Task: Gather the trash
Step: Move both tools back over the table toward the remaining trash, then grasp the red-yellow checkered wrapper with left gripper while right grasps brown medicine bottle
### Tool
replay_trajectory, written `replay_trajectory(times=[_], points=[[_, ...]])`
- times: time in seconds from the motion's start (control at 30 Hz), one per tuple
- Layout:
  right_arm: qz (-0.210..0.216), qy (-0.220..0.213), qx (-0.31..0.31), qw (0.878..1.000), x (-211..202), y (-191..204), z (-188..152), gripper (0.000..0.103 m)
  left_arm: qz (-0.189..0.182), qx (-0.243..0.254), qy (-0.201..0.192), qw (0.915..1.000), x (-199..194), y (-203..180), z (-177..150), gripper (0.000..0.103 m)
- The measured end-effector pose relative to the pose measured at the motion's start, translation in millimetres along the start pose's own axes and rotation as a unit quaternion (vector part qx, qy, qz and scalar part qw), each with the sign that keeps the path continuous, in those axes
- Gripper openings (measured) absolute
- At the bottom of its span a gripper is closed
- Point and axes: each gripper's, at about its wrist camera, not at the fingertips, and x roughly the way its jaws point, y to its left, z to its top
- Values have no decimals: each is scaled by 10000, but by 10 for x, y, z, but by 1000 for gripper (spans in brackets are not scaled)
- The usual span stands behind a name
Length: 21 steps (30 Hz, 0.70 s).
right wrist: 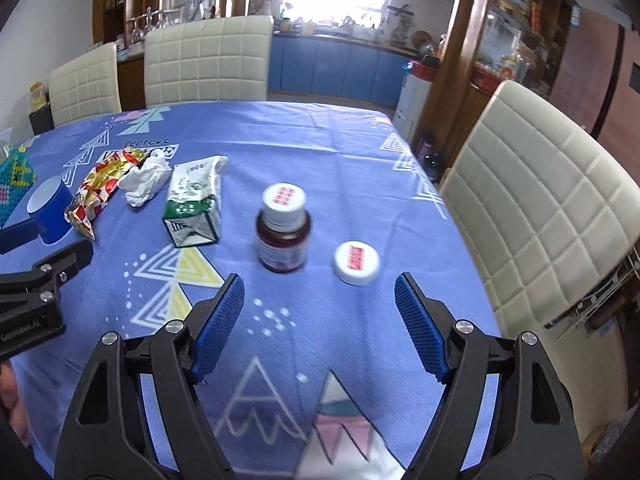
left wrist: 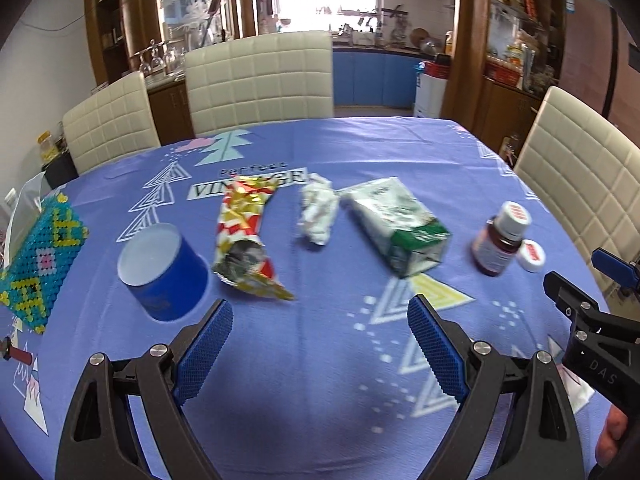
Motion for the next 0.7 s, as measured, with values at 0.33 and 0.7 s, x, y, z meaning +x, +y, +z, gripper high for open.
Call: replay_trajectory(times=[0.33, 0.7], points=[[-8, 248, -148, 9996, 464, 224, 274, 77, 40, -123, 312, 9994, 527, 259, 150, 87], [32, 636, -129, 9979, 814, 212, 291, 51, 4, -364, 514, 9980, 886, 386, 187, 76]])
